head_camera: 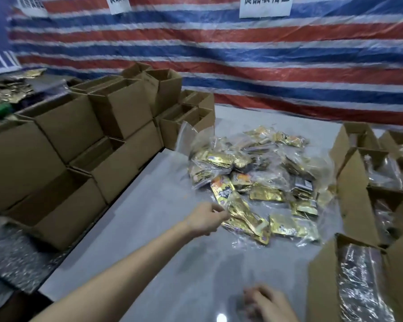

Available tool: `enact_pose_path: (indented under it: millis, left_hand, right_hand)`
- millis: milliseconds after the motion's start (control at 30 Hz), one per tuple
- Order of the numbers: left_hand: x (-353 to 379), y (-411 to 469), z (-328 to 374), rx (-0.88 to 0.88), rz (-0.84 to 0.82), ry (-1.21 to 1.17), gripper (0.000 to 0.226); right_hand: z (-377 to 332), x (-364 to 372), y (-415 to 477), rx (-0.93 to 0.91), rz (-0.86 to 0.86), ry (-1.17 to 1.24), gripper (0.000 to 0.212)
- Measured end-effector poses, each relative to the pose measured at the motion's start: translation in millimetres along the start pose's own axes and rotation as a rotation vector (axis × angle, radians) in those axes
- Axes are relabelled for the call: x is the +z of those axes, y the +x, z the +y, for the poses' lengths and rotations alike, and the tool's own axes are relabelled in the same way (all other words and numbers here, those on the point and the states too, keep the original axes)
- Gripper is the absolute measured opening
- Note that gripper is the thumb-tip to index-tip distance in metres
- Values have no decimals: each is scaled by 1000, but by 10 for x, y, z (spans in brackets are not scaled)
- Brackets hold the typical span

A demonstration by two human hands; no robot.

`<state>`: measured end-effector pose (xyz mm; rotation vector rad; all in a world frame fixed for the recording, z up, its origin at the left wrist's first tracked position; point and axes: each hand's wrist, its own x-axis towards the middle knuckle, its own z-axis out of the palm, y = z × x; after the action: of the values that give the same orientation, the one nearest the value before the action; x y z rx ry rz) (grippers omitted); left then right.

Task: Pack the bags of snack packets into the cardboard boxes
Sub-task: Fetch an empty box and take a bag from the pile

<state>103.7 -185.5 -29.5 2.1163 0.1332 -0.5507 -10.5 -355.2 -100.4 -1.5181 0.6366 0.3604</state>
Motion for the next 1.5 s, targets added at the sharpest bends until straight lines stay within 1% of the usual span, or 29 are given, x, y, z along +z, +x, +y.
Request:
enact_pose_path:
  millis: [33,67,133,267,367,467,533,667,733,867,1000,1067,1133,1233,1333,1400,1500]
  left_hand:
    - [-170,15,-91,17,67,36,25]
    - [-336,29,-180,24,131,63,24]
    - [-651,53,-358,17,241,105,24]
    - [-1235,81,-704,-18,450,186,32]
    - [-1717,162,-858,-40,616,285,38]
    - [-2230,349,-866,-63,766,390,49]
    - [-2556,515,-809,-83,820,445,52]
    - [-3070,850,-642,-195,773,566,63]
    - [-3258,1023,-519,-221,796,603,71]
    - [-3572,1326,-305,-235,907,577,75]
    - [-3776,1481,-301,-161,1137,643,70]
    - [-3856,1533,-344,-132,1216,678,68]
    - [-3950,1560,-380,-154,1219,695,62]
    - [-4045,1569,-432,-197,1134,678,42]
    - [-4054,1559,-434,-111,1058,515,30]
    - [-4069,1527,-377,-70,1048,415,28]
    - [-4110,1396,-204,-77,1015,338,23]
  right_hand:
    - [-89,13,81,3,-80,12,15]
    - [-211,72,128,25,-117,-2,10]
    - [-485,257,269,-76,-98,-30,9]
    - [-962,621,373,-271,-167,9,9]
    - [-1162,840,465,-337,-226,0,8]
    - [-1231,1016,580,-385,-236,-10,11]
    - [-1252,1102,658,-401,-220,-21,13]
    - [-1295,1223,803,-422,-173,-37,18]
    - [-1301,1256,880,-448,-142,-36,21]
    - [-1346,1304,1027,-501,-143,12,20]
    - [-1411,1339,1205,-532,-151,43,18]
    - [-1438,1345,1272,-544,-151,52,20]
    - [-1475,1358,1308,-559,-154,75,20]
    - [-1522,1392,1319,-582,-171,77,22]
    - [-1571,1452,1293,-590,-190,89,22]
    - [-1614,1493,1262,-603,-203,93,22]
    - [-1646,1493,1213,-630,-216,91,21]
